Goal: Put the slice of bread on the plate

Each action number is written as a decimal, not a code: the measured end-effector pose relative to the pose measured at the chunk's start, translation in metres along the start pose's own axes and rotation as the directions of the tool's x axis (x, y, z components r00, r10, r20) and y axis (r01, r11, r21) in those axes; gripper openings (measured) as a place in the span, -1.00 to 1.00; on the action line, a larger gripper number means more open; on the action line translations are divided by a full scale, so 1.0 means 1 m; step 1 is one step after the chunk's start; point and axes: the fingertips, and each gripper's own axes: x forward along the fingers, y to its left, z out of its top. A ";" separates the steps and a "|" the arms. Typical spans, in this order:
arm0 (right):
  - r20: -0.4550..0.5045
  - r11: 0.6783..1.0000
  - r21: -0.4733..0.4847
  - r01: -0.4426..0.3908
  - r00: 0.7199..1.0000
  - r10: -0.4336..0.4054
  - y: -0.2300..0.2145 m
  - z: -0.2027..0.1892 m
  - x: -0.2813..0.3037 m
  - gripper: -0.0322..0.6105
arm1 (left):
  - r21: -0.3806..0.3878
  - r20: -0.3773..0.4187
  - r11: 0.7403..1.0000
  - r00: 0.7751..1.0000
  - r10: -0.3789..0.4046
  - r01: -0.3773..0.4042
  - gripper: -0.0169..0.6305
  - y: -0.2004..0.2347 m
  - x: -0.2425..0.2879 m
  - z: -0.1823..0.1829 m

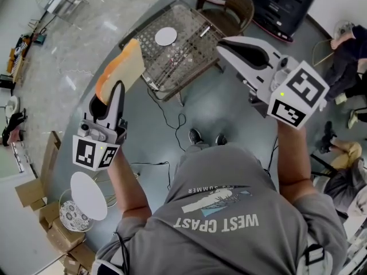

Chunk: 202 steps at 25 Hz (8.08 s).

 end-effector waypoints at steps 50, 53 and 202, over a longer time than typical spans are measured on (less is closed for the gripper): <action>-0.022 1.000 0.016 -0.006 1.000 0.006 -0.159 0.003 0.075 -0.87 | -0.039 0.001 0.999 1.000 -0.011 0.011 -0.64 0.083 0.144 -0.048; -0.026 0.999 0.017 -0.027 0.999 0.028 -0.169 0.003 0.072 -0.87 | -0.039 -0.005 0.999 1.000 0.007 -0.007 -0.64 0.079 0.152 -0.049; -0.426 0.949 0.309 0.057 0.901 0.085 -0.408 -0.185 0.280 -0.87 | 0.144 -0.914 0.853 0.397 -0.079 0.501 -0.03 0.161 0.335 -0.712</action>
